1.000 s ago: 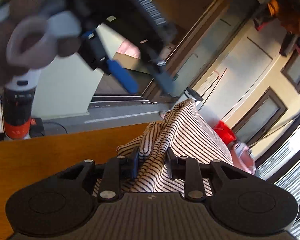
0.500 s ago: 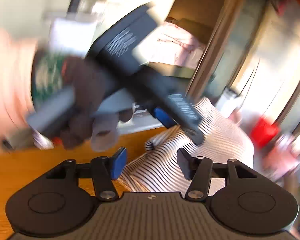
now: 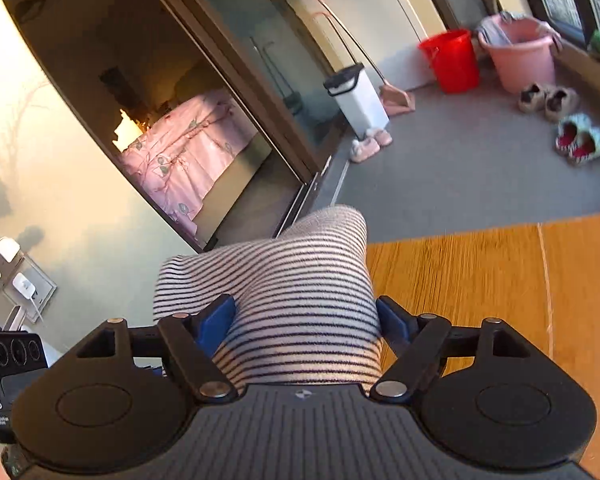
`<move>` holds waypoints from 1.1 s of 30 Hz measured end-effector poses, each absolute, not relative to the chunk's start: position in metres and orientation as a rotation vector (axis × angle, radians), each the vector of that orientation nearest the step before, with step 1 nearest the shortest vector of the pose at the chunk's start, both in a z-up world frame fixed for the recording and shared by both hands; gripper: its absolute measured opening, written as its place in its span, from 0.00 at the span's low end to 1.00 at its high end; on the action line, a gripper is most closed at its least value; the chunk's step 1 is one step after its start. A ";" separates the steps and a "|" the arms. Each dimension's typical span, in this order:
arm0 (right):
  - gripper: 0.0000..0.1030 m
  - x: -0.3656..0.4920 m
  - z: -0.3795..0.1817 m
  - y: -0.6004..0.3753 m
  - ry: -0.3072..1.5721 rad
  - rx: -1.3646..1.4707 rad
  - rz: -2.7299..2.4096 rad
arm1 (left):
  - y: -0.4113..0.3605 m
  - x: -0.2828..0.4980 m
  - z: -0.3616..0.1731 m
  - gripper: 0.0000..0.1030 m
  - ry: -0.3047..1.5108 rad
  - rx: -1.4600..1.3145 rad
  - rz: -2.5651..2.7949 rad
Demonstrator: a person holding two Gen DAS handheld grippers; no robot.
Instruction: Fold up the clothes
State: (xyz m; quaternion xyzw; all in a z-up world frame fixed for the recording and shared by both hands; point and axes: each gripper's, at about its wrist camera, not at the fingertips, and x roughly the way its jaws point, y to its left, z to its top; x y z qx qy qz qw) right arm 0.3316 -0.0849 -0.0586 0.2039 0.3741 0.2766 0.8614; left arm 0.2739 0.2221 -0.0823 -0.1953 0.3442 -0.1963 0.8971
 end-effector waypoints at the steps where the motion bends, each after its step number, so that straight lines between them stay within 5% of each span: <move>1: 0.70 0.330 -0.060 -0.086 0.789 0.421 0.587 | 0.224 0.274 -0.084 0.76 0.715 -0.407 -0.407; 5: 0.55 0.302 -0.041 -0.080 0.718 0.265 0.599 | 0.225 0.271 -0.085 0.78 0.711 -0.407 -0.431; 10: 0.56 0.268 -0.019 -0.030 0.604 -0.094 0.491 | 0.223 0.269 -0.085 0.84 0.713 -0.374 -0.408; 17: 0.64 0.262 -0.029 -0.006 0.522 -0.282 0.380 | 0.216 0.271 -0.081 0.89 0.715 -0.352 -0.375; 28: 0.73 0.281 -0.044 -0.074 0.708 0.122 0.474 | 0.209 0.270 -0.081 0.91 0.699 -0.317 -0.354; 30: 0.83 0.274 -0.049 -0.060 0.653 -0.010 0.431 | 0.208 0.270 -0.081 0.94 0.695 -0.309 -0.350; 33: 0.83 0.259 -0.042 -0.037 0.573 -0.197 0.390 | 0.207 0.269 -0.080 0.97 0.690 -0.297 -0.333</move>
